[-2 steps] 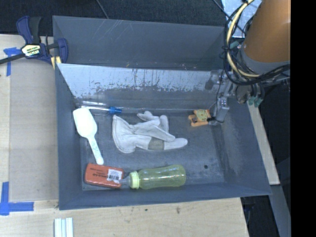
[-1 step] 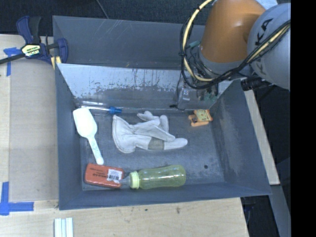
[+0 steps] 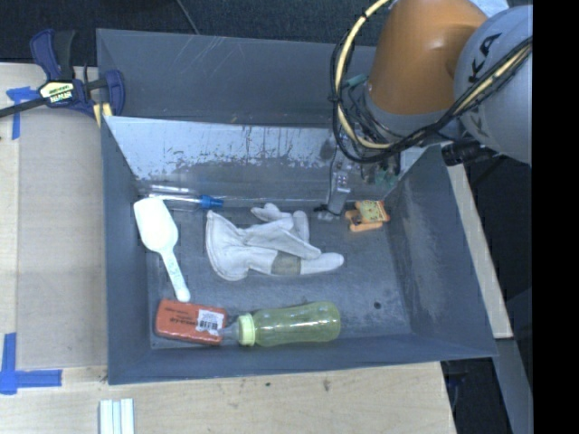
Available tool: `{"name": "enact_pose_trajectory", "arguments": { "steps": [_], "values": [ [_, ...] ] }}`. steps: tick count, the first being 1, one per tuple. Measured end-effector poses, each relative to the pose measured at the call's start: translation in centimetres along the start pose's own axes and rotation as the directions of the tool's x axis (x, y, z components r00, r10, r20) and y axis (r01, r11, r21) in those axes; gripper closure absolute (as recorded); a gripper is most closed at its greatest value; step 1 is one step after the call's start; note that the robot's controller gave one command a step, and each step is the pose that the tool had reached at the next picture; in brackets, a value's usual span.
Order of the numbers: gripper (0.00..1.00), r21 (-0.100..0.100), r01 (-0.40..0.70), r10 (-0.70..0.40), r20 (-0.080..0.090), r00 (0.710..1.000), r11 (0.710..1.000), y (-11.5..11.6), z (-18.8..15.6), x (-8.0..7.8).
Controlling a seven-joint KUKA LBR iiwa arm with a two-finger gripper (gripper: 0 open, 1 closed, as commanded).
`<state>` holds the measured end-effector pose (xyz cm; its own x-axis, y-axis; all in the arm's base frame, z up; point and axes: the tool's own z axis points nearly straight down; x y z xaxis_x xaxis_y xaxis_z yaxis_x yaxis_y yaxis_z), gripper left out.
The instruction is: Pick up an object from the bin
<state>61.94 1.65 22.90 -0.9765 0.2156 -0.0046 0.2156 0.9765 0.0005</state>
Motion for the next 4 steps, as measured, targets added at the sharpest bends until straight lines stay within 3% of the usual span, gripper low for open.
{"name": "enact_pose_trajectory", "arguments": {
  "steps": [1,2,3,4],
  "values": [
    [0.00,0.000,0.001,-0.001,0.000,1.000,1.000,0.0,0.0,0.0],
    [0.00,-0.001,0.062,-0.062,0.004,0.998,0.998,1.0,5.3,-0.5],
    [0.00,0.000,0.013,-0.013,-0.002,1.000,1.000,5.1,8.6,3.8],
    [0.00,-0.002,-0.044,0.044,-0.001,0.999,0.999,5.7,12.9,4.7]
  ]
}}
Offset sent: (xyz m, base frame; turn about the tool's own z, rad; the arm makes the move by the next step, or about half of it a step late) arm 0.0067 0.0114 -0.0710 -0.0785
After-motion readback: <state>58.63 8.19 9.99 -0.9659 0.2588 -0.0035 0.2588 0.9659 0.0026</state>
